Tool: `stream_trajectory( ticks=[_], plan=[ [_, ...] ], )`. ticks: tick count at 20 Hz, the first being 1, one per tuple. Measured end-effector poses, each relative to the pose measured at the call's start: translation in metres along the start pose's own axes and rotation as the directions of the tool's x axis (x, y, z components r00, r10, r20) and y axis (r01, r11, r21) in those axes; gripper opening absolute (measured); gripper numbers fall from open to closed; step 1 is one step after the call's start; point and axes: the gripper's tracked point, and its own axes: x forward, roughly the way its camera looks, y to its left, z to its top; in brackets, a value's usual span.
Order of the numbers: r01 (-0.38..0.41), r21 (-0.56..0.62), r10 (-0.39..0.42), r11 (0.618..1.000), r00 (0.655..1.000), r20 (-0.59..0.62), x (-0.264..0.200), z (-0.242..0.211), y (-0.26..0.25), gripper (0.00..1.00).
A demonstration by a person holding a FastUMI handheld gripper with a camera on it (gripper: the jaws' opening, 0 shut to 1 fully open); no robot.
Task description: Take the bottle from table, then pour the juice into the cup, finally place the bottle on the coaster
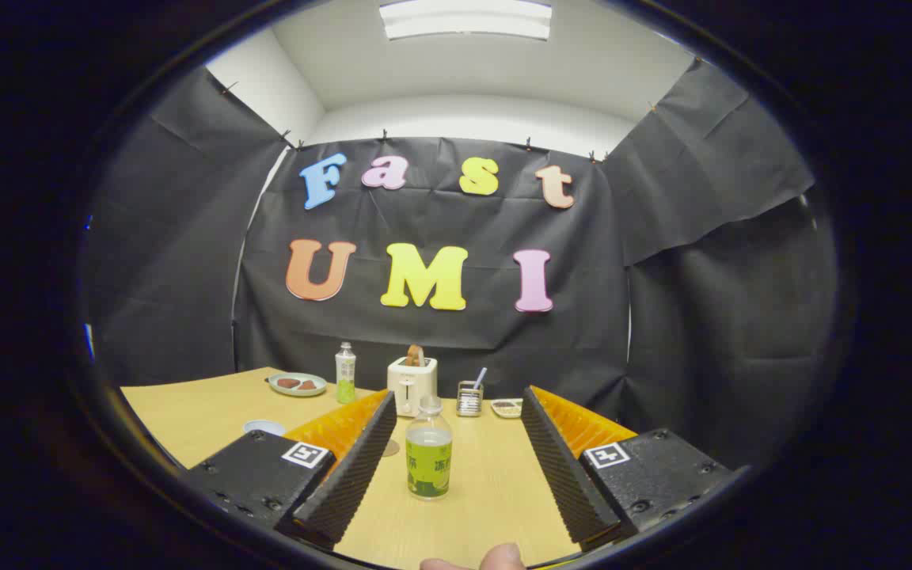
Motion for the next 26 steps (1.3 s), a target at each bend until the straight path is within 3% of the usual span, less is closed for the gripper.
stream_trajectory(
  ticks=[18,26],
  plan=[
    [-0.019,0.004,0.020,1.000,0.999,-0.043,0.008,-0.010,0.011,1.00],
    [-0.080,0.043,0.083,0.996,0.992,-0.091,0.019,-0.033,0.024,1.00]
  ],
)
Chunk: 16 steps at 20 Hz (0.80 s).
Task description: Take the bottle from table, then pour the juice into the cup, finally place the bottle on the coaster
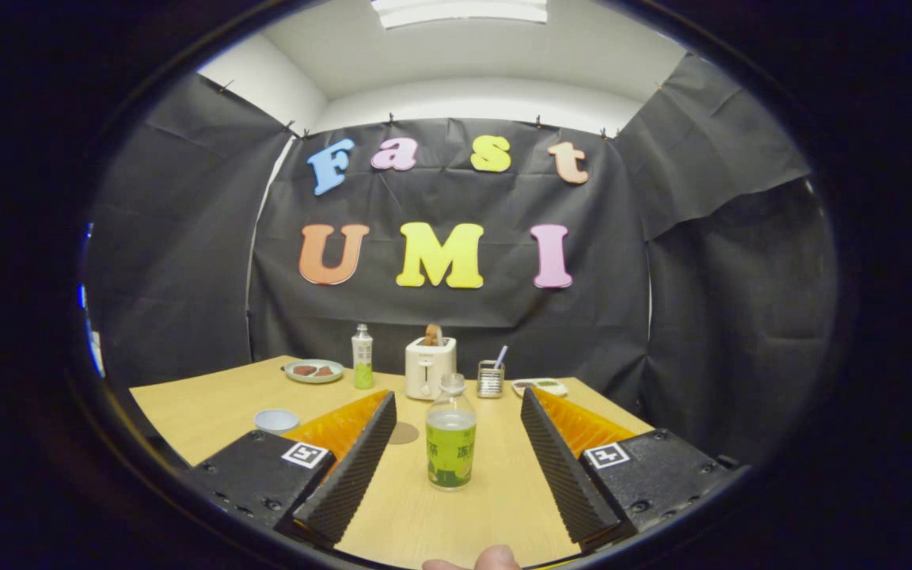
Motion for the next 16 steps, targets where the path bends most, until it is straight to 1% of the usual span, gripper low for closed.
stream_trajectory(
  ticks=[5,8,16],
  plan=[
    [-0.002,0.028,0.003,1.000,0.999,-0.046,0.032,-0.029,0.005,1.00],
    [0.022,0.006,-0.022,1.000,0.996,-0.085,0.054,-0.052,0.001,1.00],
    [0.043,0.024,-0.037,0.999,0.976,-0.215,0.099,-0.102,-0.006,1.00]
  ],
)
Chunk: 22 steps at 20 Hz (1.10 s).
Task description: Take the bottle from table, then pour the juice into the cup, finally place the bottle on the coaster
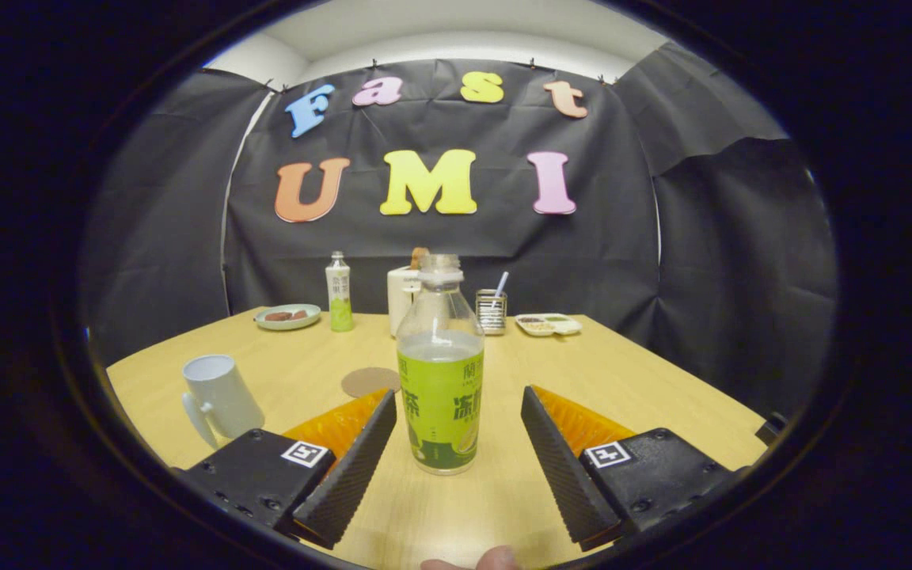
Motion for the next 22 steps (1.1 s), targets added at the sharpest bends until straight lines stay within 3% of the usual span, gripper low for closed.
stream_trajectory(
  ticks=[11,16,18,22],
  plan=[
    [-0.060,0.080,0.069,0.995,0.991,-0.112,0.051,-0.004,0.023,1.00],
    [-0.051,0.109,0.063,0.993,0.991,-0.114,0.052,0.006,0.026,0.91],
    [-0.059,0.092,0.069,0.994,0.991,-0.112,0.051,0.012,0.031,0.83],
    [-0.071,-0.020,0.069,0.997,0.995,-0.073,0.044,0.035,0.046,0.80]
  ],
)
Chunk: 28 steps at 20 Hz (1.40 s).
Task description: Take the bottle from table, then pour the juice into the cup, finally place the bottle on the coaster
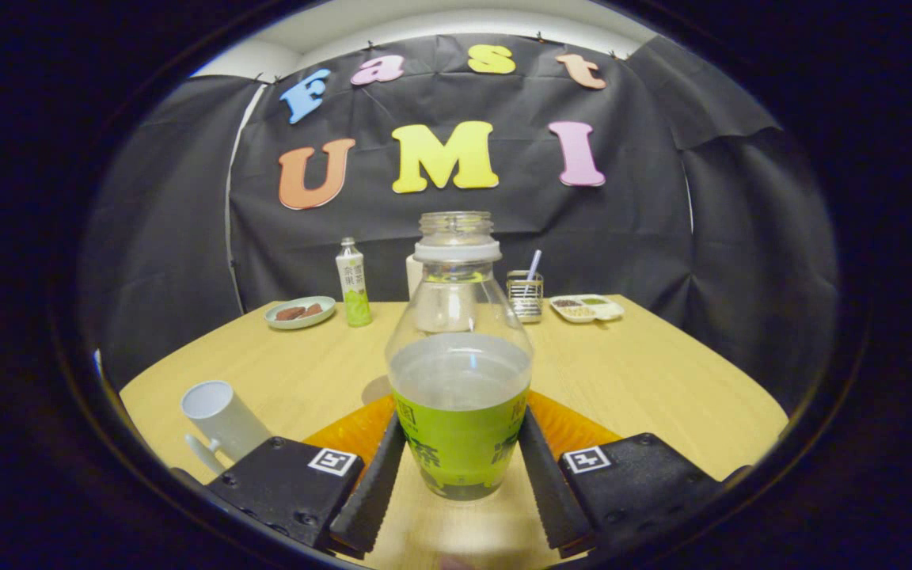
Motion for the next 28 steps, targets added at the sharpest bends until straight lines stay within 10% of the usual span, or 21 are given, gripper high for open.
stream_trajectory(
  ticks=[8,15,28],
  plan=[
    [0.019,-0.365,-0.012,0.931,1.000,0.020,-0.003,0.028,0.032,0.77],
    [0.186,-0.753,-0.047,0.631,0.978,0.202,-0.011,0.050,0.066,0.77],
    [0.317,-0.919,-0.068,0.233,0.948,0.310,0.007,0.047,0.101,0.77]
  ],
)
